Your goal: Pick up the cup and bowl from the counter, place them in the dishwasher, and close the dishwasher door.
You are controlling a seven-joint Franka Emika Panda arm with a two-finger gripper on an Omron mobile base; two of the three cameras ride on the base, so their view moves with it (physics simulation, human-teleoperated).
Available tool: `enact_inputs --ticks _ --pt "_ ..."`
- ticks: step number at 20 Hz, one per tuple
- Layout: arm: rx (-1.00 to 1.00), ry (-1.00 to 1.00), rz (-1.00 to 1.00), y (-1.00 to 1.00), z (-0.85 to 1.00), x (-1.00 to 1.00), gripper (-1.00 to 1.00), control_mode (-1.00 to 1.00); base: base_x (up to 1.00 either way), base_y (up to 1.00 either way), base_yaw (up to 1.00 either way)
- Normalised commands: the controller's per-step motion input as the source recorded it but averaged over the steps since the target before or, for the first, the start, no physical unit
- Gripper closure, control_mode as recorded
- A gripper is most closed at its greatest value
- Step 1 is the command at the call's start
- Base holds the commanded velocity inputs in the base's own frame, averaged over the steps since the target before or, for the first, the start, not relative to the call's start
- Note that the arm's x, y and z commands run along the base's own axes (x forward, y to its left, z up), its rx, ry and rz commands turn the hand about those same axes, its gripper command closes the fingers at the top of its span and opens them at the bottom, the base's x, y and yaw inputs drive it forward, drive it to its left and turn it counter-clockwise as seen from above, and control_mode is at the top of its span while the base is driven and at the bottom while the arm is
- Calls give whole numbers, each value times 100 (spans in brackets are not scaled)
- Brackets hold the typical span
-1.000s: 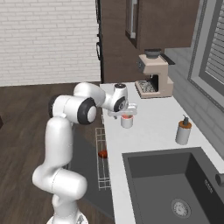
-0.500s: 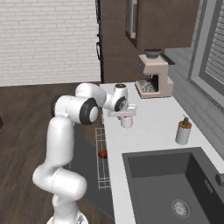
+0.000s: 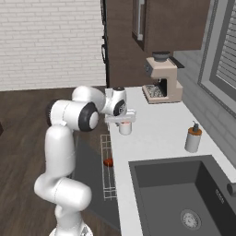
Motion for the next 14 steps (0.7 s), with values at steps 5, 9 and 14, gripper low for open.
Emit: enact_inputs --ticks 5,9,14 --pt "0 0 0 100 0 -38 100 -100 0 0 0" --pt "0 0 0 100 -5 -29 100 -100 0 0 0" --pt "-2 5 0 90 -41 6 100 -100 0 0 0"
